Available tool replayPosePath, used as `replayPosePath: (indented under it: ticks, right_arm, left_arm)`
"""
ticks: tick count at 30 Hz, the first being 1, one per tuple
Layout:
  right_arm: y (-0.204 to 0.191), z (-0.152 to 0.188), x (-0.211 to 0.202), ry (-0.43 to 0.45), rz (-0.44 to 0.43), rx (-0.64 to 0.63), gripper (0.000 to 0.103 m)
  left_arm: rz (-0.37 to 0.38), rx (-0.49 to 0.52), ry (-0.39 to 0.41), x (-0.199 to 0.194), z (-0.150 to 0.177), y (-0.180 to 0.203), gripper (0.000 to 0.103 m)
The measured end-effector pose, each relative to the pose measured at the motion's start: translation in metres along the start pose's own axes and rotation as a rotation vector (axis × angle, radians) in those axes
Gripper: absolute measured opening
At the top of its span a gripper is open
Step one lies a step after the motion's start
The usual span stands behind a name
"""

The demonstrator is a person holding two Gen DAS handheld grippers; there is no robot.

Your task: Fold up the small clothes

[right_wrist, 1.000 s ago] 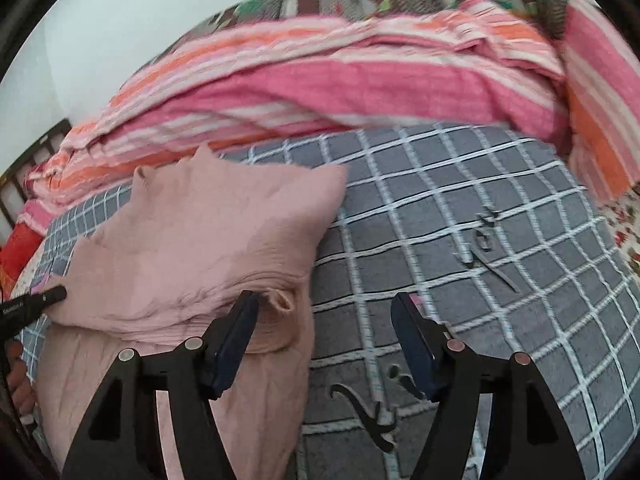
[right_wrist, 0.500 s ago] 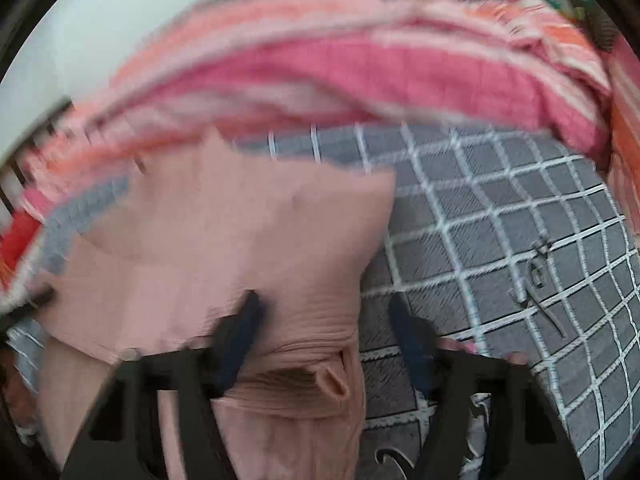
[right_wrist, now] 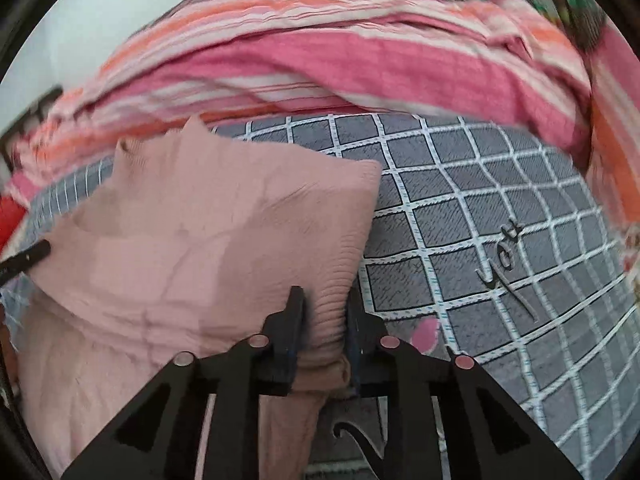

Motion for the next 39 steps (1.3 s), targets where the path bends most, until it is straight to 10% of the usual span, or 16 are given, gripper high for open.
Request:
replayPosePath:
  ticks: [6, 14, 39]
  right_arm:
    - [-0.012, -0.014, -0.031, 0.102, -0.001, -0.051, 0.047]
    - [-0.017, 0.0, 0.007, 0.034, 0.07, -0.044, 0.054]
    - [-0.016, -0.001, 0.013, 0.048, 0.097, -0.054, 0.057]
  left_arm:
    - [-0.022, -0.013, 0.013, -0.011, 0.011, -0.012, 0.016]
    - [-0.025, 0.155, 0.069, -0.017, 0.016, 0.021, 0.053]
    - [-0.101, 0.209, 0.009, 0.009, 0.029, 0.017, 0.062]
Point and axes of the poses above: each gripper's, at about its wrist camera, not at the fingertips, and x roughly the way its jaws point, y to its right, z to its underside, the point moved 8 cm from there along x, roughly the way its jaws point, and after that the axes turned 8 degrees about -y, right-handed, at the moved point
